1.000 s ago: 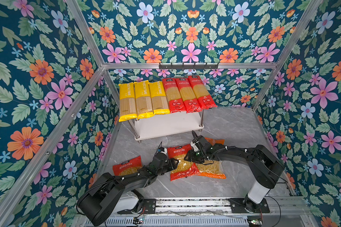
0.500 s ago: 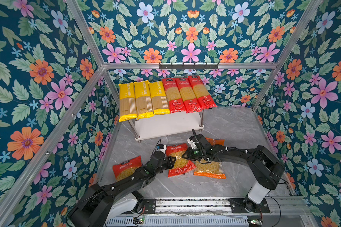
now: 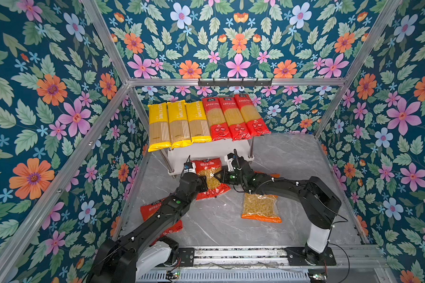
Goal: Place and organize the pasta boxes and bags onto the shelf
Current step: 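Grasp the red fusilli bag with both grippers and lift it toward the shelf, then carry the fusilli bag onto the lower shelf with the right gripper while the left withdraws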
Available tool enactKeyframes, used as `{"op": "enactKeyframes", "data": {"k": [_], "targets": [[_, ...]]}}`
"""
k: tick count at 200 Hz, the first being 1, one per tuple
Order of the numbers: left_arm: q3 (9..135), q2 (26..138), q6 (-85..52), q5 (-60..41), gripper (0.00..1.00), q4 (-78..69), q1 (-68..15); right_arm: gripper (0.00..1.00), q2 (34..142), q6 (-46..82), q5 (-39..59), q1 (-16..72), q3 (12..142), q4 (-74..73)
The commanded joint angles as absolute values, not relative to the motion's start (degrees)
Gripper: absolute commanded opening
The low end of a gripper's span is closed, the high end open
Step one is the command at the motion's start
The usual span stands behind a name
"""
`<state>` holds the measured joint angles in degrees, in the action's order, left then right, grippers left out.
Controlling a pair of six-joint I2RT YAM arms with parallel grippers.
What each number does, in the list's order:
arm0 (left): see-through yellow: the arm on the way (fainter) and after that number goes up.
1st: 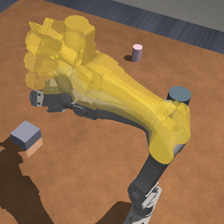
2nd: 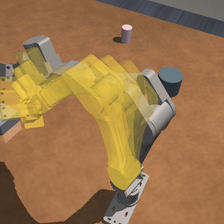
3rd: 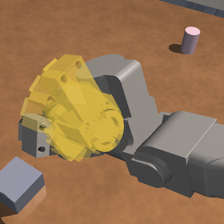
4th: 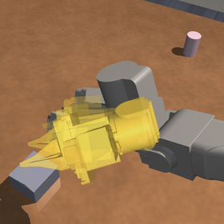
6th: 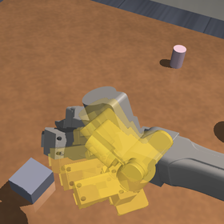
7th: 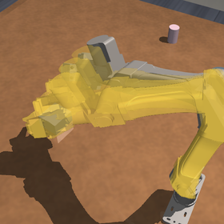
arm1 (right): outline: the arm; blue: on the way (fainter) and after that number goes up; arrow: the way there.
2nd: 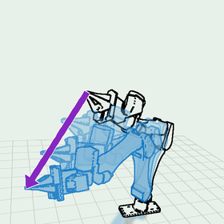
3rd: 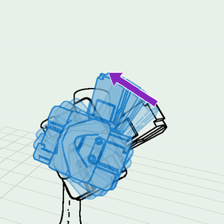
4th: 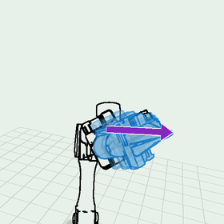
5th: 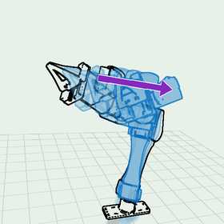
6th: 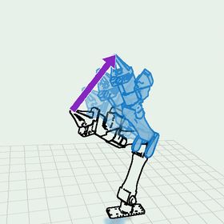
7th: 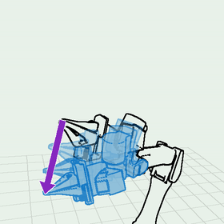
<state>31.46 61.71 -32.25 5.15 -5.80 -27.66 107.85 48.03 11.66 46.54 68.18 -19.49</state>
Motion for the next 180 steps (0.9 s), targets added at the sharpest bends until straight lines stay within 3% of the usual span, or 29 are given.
{"op": "enactKeyframes", "data": {"k": [1, 20, 47, 89, 124, 180], "targets": [[34.02, 64.73, -28.36, 7.66, 0.47, -8.56, -24.14, 0.00, 111.25, 45.91, 3.85, 46.03, 71.26, -33.26], [36.67, 66.26, -28.86, 7.12, 0.57, -6.34, -22.46, 0.00, 115.14, 46.56, 4.45, 44.56, 75.71, -33.53], [36.81, 64.14, -30.78, 6.07, 0.63, -3.13, -22.50, 0.00, 119.61, 46.28, 5.70, 43.30, 81.70, -29.36], [30.72, 53.89, -35.66, 3.61, 0.66, 0.38, -22.68, 0.00, 124.12, 56.85, 6.30, 43.10, 84.07, -35.33], [29.06, 46.48, -37.03, 4.80, 0.67, 6.41, -22.80, 0.00, 128.32, 62.03, 0.63, 44.20, 90.08, -33.52], [26.72, 41.00, -41.07, 8.91, 0.67, 12.65, -22.85, 0.00, 140.85, 67.22, -1.82, 46.22, 107.83, -29.23]]}}
